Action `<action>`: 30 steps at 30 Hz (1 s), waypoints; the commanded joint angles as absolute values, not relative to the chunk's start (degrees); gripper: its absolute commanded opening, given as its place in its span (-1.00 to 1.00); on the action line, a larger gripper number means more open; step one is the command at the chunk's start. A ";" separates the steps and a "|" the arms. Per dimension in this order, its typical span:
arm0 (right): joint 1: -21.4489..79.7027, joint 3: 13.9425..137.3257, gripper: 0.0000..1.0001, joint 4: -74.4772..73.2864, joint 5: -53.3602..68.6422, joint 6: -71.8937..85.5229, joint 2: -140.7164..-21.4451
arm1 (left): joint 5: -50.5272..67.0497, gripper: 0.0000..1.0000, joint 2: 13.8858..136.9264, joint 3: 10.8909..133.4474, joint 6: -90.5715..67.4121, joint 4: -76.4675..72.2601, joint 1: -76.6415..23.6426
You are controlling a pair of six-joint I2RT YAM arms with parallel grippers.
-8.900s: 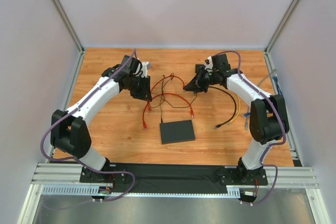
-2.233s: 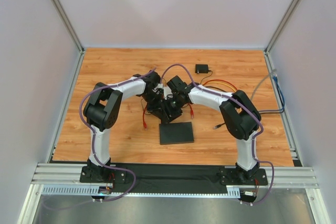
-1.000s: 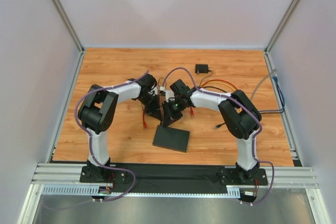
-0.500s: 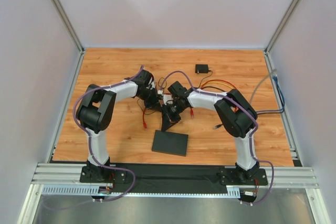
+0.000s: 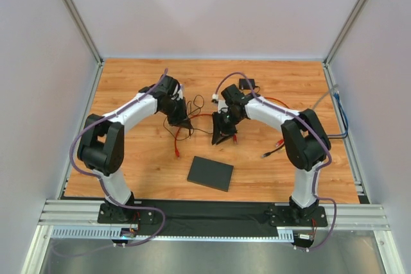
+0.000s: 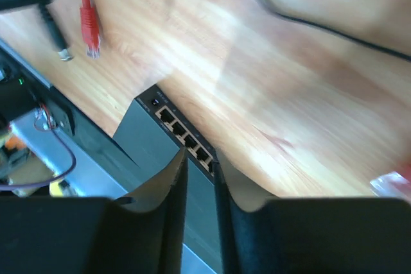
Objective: Pull the plug from the switch port
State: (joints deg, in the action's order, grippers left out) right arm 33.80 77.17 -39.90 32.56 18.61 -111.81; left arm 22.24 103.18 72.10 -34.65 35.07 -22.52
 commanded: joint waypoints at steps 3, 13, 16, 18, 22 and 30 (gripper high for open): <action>29.01 83.05 -0.32 -49.38 21.46 18.37 -103.89 | 17.41 -1.00 95.01 80.92 -26.90 43.93 -22.59; 23.64 85.51 0.11 -50.62 13.36 19.07 -107.13 | 15.38 -1.00 94.57 87.28 -24.78 47.99 -22.59; 24.17 89.37 0.07 -52.29 10.64 19.51 -111.70 | 15.65 -1.00 93.08 85.35 -24.87 47.64 -22.59; 25.05 90.87 0.05 -52.47 7.30 19.43 -113.99 | 15.29 -1.00 92.29 83.95 -24.61 47.11 -22.59; 25.66 95.26 -0.01 -53.43 2.30 18.81 -118.99 | 16.00 -1.00 91.23 81.57 -24.61 46.67 -22.59; 26.89 99.23 -0.22 -54.40 0.53 17.14 -124.54 | 15.39 -1.00 87.81 76.73 -24.61 45.44 -22.59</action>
State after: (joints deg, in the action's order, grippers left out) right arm 26.30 96.40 -53.56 2.90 18.04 -123.22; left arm 15.90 90.87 77.21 -25.52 46.33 -22.57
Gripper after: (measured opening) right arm 0.400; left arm 0.008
